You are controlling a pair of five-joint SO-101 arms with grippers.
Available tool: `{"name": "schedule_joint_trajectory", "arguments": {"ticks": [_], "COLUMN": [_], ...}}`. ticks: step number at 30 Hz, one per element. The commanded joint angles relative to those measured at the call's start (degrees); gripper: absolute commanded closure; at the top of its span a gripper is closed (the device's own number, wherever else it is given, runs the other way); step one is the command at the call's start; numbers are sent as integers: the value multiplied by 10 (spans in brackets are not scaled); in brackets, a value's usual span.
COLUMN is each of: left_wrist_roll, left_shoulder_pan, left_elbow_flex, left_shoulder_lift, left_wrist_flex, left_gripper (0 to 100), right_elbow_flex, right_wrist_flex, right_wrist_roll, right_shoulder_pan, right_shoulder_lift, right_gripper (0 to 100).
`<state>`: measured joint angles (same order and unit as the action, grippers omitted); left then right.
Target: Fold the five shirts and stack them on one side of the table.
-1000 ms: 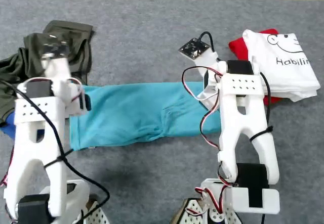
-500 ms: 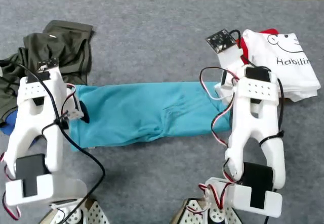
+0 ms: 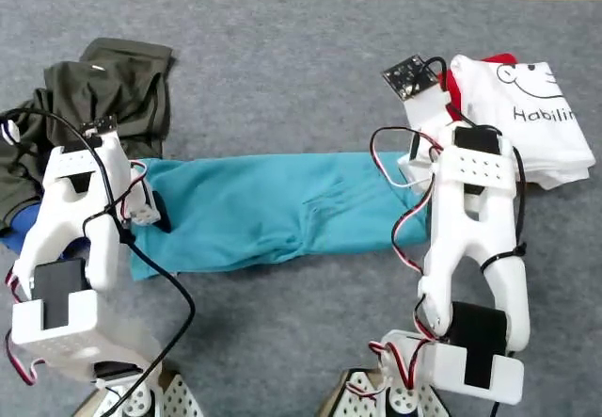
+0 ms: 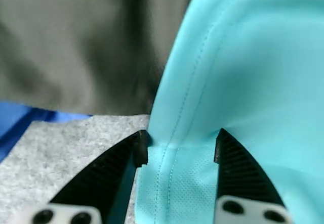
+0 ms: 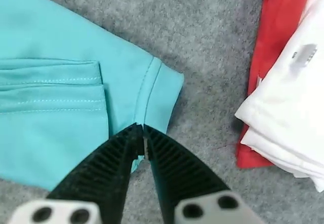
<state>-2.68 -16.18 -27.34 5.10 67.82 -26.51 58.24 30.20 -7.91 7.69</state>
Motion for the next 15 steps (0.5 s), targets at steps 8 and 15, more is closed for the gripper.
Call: {"name": "schedule_joint_trajectory", "arguments": {"ticks": [8, 15], "left_wrist_roll": [-28, -84], "left_shoulder_pan": [-4, -36], "left_elbow_flex": [62, 98], "left_shoulder_lift": [-2, -1], "left_wrist_flex": [41, 59], "left_gripper": [776, 776], "right_elbow_flex": [5, 5], "right_wrist_flex": [19, 20], "right_wrist_roll": [-2, -3], "right_shoulder_pan": [-11, -11], "right_shoulder_lift": [4, 4], "right_gripper": [993, 993]}}
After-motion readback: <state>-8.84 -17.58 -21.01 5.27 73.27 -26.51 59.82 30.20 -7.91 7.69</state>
